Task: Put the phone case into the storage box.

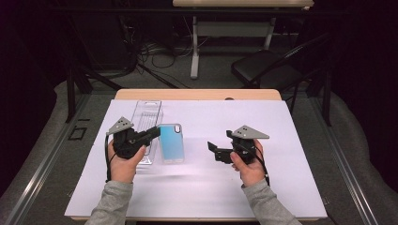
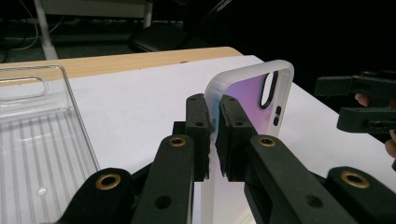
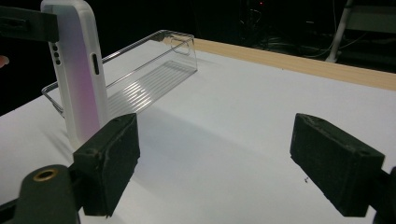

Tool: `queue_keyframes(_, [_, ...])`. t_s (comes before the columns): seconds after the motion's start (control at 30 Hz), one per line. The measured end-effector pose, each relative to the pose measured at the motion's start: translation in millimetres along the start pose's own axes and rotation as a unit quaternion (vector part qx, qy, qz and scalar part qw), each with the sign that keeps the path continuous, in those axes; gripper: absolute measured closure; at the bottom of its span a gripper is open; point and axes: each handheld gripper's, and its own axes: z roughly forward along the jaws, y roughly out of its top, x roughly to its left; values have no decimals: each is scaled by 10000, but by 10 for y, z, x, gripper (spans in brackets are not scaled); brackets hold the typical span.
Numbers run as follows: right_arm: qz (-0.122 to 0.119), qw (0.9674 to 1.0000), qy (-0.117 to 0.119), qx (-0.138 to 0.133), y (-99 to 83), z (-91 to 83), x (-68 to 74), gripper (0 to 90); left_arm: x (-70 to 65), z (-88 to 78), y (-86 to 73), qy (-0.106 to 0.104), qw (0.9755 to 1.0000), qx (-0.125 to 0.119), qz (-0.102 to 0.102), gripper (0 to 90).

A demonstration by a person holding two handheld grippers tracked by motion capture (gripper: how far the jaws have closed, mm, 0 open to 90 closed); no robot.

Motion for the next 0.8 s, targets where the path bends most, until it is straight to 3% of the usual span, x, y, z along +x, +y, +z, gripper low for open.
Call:
queue_keyframes(0.13, [5, 10000, -51, -10, -13, -7, -32, 154, 15, 23, 2, 54, 9999, -7, 121, 844])
queue_keyframes(0.8, [99, 9994, -341, 9, -56, -189, -227, 150, 71, 27, 50, 132, 9997, -145, 166, 844])
